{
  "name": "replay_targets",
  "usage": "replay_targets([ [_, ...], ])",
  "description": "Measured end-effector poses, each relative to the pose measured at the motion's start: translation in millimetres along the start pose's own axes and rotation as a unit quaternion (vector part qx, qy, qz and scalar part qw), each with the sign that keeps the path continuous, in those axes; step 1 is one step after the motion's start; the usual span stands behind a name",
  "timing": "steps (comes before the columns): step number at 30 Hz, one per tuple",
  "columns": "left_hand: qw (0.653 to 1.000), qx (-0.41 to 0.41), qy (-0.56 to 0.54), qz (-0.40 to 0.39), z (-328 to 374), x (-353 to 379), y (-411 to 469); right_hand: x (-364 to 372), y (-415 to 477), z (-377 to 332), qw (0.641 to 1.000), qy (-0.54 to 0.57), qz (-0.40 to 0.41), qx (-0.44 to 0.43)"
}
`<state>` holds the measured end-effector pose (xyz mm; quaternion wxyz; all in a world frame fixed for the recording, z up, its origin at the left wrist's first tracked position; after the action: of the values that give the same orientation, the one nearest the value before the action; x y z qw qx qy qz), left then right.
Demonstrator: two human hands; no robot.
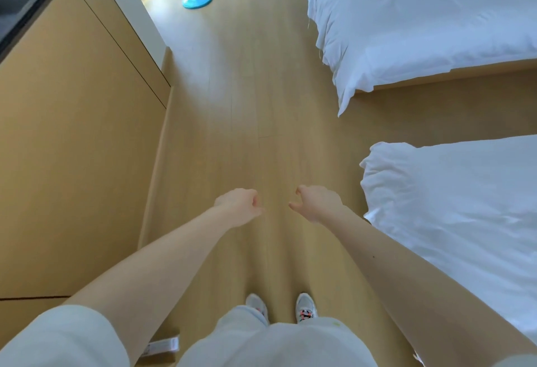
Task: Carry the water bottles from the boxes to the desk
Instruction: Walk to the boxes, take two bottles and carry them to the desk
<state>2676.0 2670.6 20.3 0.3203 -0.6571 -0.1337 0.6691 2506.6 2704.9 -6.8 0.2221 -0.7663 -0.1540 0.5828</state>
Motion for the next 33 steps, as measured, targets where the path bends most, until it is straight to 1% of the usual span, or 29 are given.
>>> replay_targets([
  [5, 1.0, -0.004, -0.019, 0.006, -20, -26, 43, -19, 41, -13, 1.0, -0.008, -0.006, 0.005],
  [10, 0.999, 0.011, -0.029, 0.019, -50, -65, 101, -52, 96, -38, 0.999, -0.032, -0.002, 0.012],
  [17, 0.998, 0.028, -0.022, 0.052, -117, -167, 189, -134, 198, -107, 0.998, -0.059, 0.022, 0.013],
  [23, 0.998, 0.042, 0.009, 0.038, -161, -210, 251, -167, 268, -144, 0.998, -0.059, 0.011, 0.025],
  [27, 0.998, 0.05, 0.013, 0.028, -173, -231, 287, -184, 306, -153, 0.998, -0.057, 0.01, 0.031],
  [33, 0.998, 0.051, 0.015, 0.023, -170, -267, 344, -217, 368, -139, 0.998, -0.053, 0.005, 0.025],
])
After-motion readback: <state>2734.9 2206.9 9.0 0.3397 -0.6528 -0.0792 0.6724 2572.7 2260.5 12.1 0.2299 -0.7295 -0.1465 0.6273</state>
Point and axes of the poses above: each hand's wrist, its own y-axis towards the middle knuckle, its own x-axis out of the palm, z = x × y, the point moved 4 cm from there along y, towards the middle knuckle
